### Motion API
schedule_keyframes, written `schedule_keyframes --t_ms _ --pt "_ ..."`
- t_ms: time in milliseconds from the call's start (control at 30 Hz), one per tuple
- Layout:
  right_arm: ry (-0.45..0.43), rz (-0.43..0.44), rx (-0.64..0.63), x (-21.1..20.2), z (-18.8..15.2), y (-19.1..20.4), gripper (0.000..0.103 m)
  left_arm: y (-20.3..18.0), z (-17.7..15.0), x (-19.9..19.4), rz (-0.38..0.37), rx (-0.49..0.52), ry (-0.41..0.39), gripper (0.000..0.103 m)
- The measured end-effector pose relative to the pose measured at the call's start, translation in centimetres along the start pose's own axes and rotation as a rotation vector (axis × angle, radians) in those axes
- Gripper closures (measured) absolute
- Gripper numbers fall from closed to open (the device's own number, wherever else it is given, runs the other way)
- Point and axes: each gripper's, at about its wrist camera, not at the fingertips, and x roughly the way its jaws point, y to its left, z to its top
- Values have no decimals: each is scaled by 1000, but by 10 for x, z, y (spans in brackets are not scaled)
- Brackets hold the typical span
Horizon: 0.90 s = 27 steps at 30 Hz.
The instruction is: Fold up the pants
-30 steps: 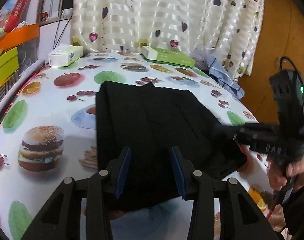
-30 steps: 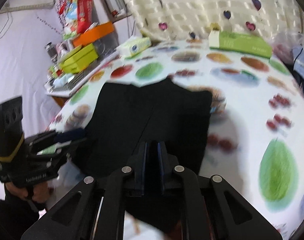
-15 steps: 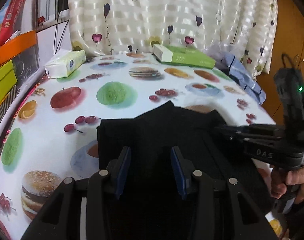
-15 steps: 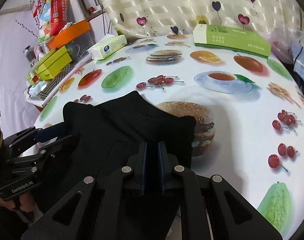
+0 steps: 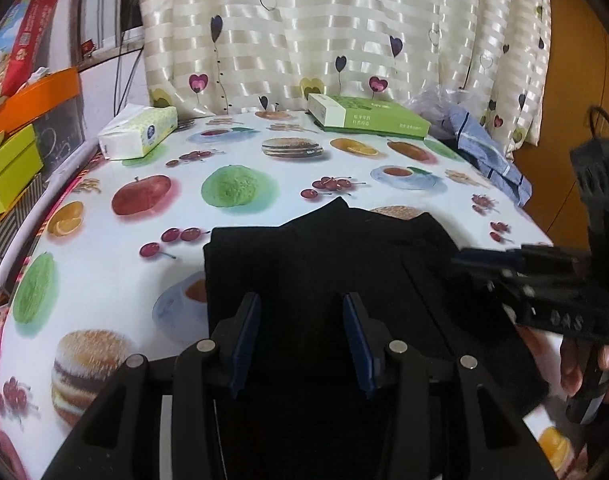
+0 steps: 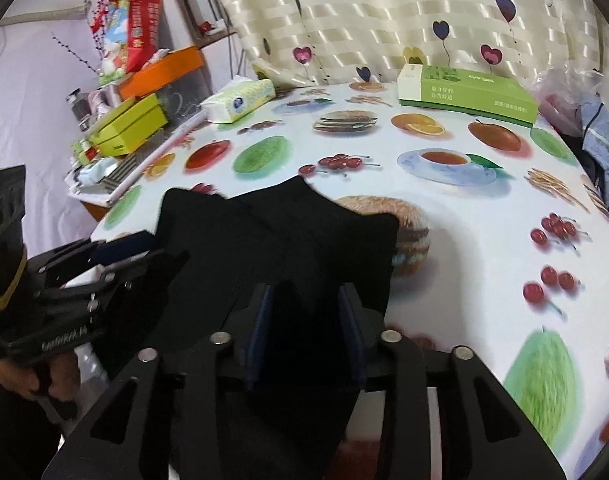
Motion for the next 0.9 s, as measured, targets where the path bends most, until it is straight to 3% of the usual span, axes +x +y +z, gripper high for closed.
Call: schedule_keyframes --t_ms 467,633,900 --pt "-35 -2 -57 -37 -44 34 66 -12 -36 -50 19 -12 -52 58" --pt "6 -31 -98 -26 -56 39 66 -20 -49 -45 17 14 -22 58" --pt "-6 -16 -83 -23 -60 34 64 -25 -57 -39 41 32 -17 57"
